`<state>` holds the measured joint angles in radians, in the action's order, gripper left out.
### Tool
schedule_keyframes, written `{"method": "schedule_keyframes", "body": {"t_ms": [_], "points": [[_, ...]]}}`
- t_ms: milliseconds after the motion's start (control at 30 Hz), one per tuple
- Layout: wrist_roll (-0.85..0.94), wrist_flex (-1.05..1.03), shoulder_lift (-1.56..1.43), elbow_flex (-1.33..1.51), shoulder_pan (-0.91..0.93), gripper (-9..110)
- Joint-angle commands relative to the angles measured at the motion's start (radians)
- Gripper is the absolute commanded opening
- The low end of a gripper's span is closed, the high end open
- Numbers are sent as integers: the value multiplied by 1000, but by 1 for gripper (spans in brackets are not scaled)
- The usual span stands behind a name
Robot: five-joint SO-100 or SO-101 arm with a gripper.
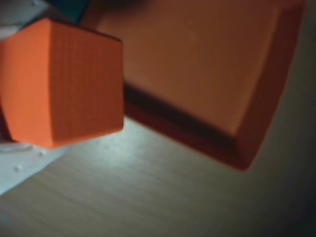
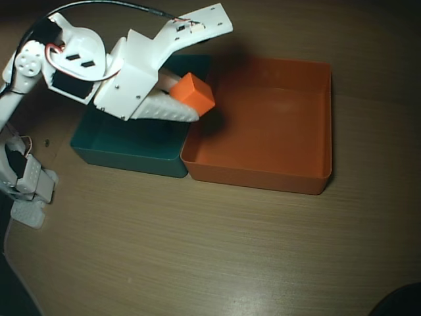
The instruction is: Grasp a cube and put it in the box.
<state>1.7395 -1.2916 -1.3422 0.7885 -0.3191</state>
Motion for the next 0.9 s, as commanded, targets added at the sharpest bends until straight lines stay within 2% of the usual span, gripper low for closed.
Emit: {"method": "schedule_keyframes", "body": {"t_ms": [0, 233, 567, 867], "points": [[-6, 14, -11, -31, -75, -6], [-5, 21, 132, -34, -137, -6], [-6, 331, 319, -31, -121, -6], [-6, 426, 434, -28, -121, -6]]}}
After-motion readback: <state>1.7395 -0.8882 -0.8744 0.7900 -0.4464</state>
